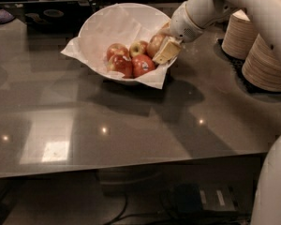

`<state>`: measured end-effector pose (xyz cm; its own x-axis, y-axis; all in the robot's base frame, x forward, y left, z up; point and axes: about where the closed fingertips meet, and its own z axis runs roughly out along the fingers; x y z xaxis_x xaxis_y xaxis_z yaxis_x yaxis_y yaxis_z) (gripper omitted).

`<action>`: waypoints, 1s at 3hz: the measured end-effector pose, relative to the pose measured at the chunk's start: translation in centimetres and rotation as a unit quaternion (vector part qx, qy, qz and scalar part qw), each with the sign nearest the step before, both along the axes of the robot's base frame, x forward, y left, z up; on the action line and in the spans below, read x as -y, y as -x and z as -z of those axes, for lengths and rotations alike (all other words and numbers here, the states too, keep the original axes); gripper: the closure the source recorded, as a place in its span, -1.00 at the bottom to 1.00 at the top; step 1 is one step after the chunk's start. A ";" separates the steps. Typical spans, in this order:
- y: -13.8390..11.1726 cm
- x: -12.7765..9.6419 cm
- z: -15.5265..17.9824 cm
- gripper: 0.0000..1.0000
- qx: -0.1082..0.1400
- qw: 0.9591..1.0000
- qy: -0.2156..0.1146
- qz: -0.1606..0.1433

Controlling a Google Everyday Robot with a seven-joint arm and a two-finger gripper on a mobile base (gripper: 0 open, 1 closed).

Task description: Pick apple from white bowl

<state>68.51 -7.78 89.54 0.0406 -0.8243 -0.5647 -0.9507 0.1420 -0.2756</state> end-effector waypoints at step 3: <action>0.7 -0.4 -0.7 1.00 0.004 1.000 -0.016 -0.010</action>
Offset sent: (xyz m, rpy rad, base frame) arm 0.0000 0.0000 0.0000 0.0000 0.0000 0.0000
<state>67.86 -7.36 90.25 0.0611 -0.8046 -0.5907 -0.9514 0.1321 -0.2783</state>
